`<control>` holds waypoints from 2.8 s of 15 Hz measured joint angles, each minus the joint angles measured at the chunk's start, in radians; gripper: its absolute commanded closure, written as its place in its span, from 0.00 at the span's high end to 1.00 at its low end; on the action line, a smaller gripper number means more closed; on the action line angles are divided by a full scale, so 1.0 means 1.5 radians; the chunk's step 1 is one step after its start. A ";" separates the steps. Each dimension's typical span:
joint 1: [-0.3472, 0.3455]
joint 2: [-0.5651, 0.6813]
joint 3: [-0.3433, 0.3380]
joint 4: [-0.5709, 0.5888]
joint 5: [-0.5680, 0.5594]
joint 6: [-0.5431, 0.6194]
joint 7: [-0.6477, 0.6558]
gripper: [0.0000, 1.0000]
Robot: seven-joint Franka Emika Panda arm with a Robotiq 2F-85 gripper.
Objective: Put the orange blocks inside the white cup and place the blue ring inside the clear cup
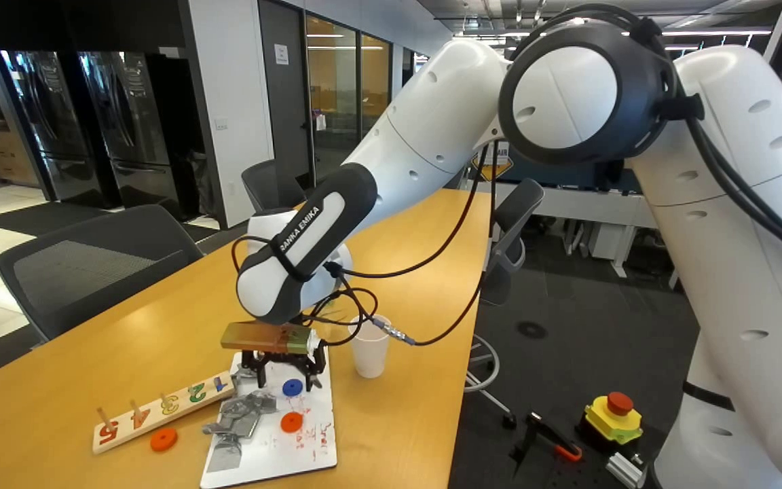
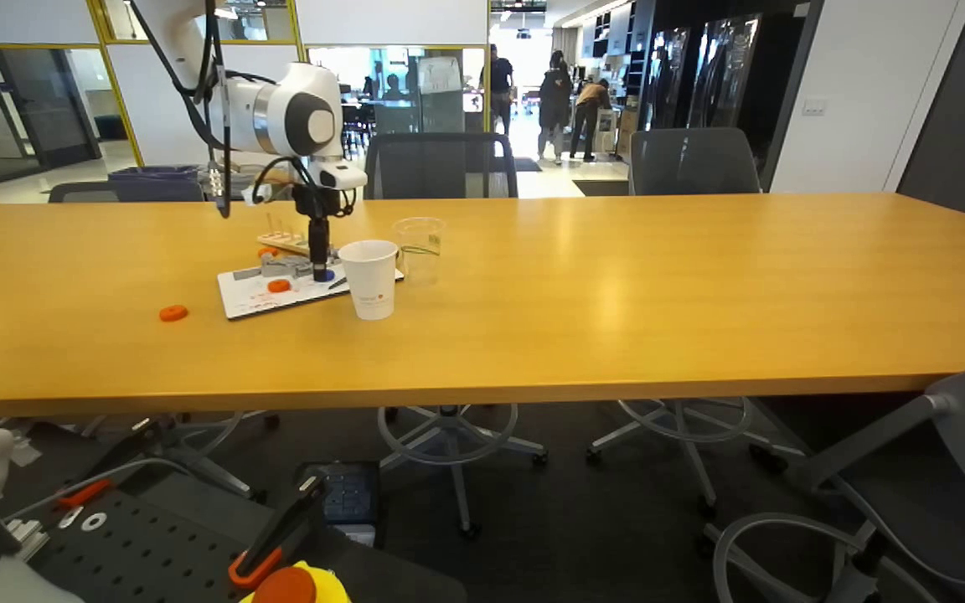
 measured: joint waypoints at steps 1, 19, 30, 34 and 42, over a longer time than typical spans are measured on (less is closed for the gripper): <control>0.000 0.000 -0.001 0.000 0.000 -0.001 0.000 1.00; 0.000 -0.004 -0.004 0.000 0.000 -0.009 0.000 0.18; -0.009 -0.106 -0.032 0.001 -0.008 -0.009 -0.009 0.18; -0.017 -0.133 -0.060 0.000 -0.043 -0.009 -0.009 0.18; -0.036 -0.138 -0.104 -0.005 -0.111 -0.009 -0.005 0.18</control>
